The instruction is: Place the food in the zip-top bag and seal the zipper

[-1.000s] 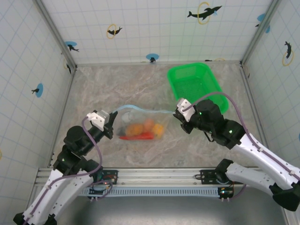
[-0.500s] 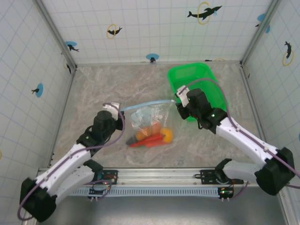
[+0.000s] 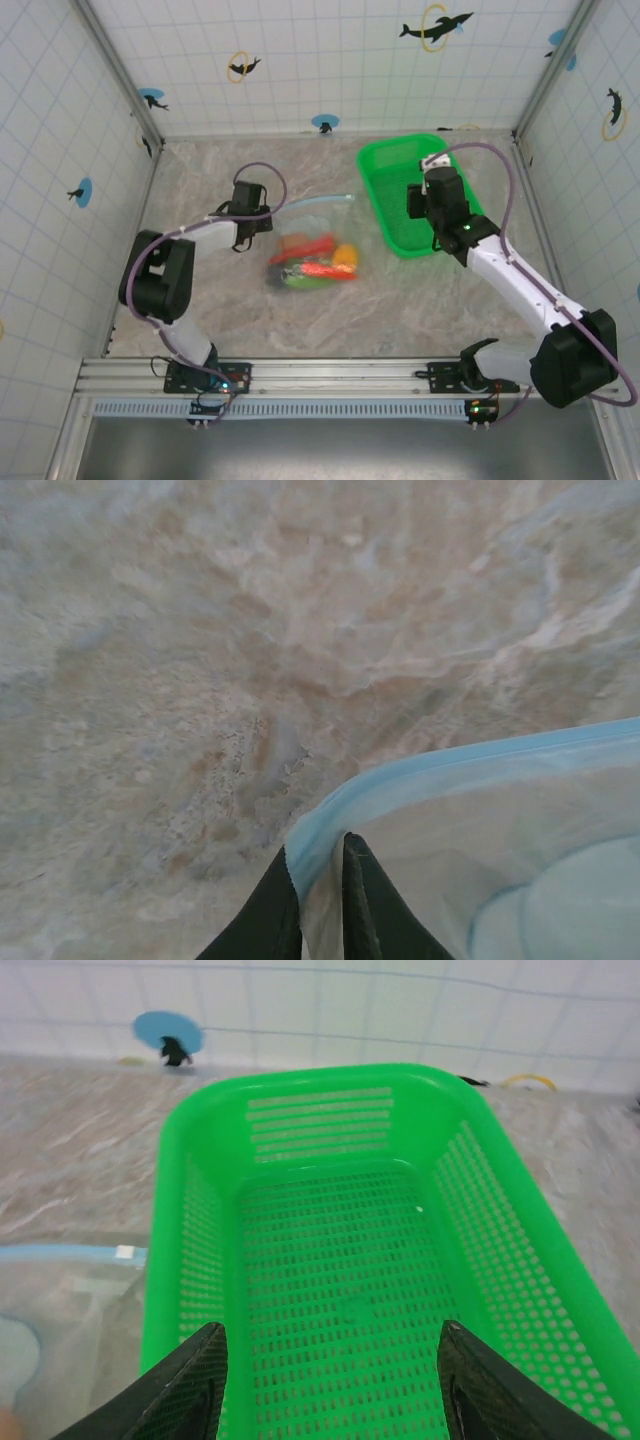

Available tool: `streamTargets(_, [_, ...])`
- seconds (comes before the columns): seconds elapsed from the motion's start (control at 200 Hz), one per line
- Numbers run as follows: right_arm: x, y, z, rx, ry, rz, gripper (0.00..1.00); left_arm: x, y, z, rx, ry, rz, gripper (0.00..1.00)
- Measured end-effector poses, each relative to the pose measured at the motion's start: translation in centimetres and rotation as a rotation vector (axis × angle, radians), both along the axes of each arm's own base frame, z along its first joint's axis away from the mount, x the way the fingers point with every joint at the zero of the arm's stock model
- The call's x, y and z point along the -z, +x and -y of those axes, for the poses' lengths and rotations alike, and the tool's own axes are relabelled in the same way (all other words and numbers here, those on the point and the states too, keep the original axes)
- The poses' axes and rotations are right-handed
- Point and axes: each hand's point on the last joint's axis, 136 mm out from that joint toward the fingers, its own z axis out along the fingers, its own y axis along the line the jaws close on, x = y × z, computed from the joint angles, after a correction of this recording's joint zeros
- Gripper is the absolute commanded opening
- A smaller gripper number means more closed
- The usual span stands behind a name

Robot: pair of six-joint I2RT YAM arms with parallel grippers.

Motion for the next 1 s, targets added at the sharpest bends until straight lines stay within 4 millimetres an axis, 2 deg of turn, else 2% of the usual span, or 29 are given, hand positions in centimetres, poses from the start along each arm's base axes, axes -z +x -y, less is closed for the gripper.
streamTargets(0.045, [0.3,-0.1,1.0,0.035,0.024,-0.006,0.62,0.6,0.1,0.0,-0.003,-0.010,-0.022,0.49])
streamTargets(0.105, [0.6,-0.1,2.0,0.075,0.052,-0.019,0.66,0.5,-0.1,0.0,-0.014,-0.033,-0.024,0.65])
streamTargets(0.195, [0.8,0.0,3.1,0.116,0.083,-0.029,0.71,-1.4,-1.1,-0.1,-0.019,-0.069,0.029,0.85])
streamTargets(0.21, [0.8,0.1,3.3,0.122,0.083,-0.028,0.72,-2.0,-1.4,-0.3,-0.018,-0.070,0.044,0.92])
streamTargets(0.23, [0.9,0.1,3.6,0.135,0.085,-0.028,0.72,-2.7,-1.6,-0.3,-0.020,-0.080,0.059,0.96])
streamTargets(0.305, [1.5,-0.1,4.9,0.175,0.080,-0.034,0.73,-6.3,-2.2,-0.5,-0.014,-0.103,0.161,0.98])
streamTargets(0.395, [2.0,0.1,7.4,0.249,0.090,-0.040,0.75,-11.9,-2.8,-0.9,-0.001,-0.131,0.331,0.98])
streamTargets(0.495, [3.2,0.3,12.4,0.394,0.136,-0.037,0.77,-16.7,-4.5,-1.6,0.025,-0.137,0.505,0.98])
streamTargets(0.56, [4.5,-0.2,15.5,0.491,0.161,-0.044,0.78,-18.1,-5.9,-2.2,0.035,-0.130,0.585,0.98])
streamTargets(0.666, [7.4,-1.4,19.4,0.614,0.236,-0.073,0.77,-18.1,-7.8,-3.7,0.008,-0.094,0.654,0.98])
streamTargets(0.791, [10.9,-3.1,22.2,0.725,0.330,-0.126,0.72,-16.0,-9.9,-6.1,-0.073,-0.032,0.703,0.98])
streamTargets(0.886, [12.7,-4.1,22.9,0.766,0.385,-0.148,0.66,-14.0,-10.9,-7.8,-0.131,0.035,0.697,0.98])
streamTargets(1.001, [14.3,-4.9,21.9,0.746,0.441,-0.182,0.63,-12.8,-10.8,-9.0,-0.169,0.111,0.665,0.98])
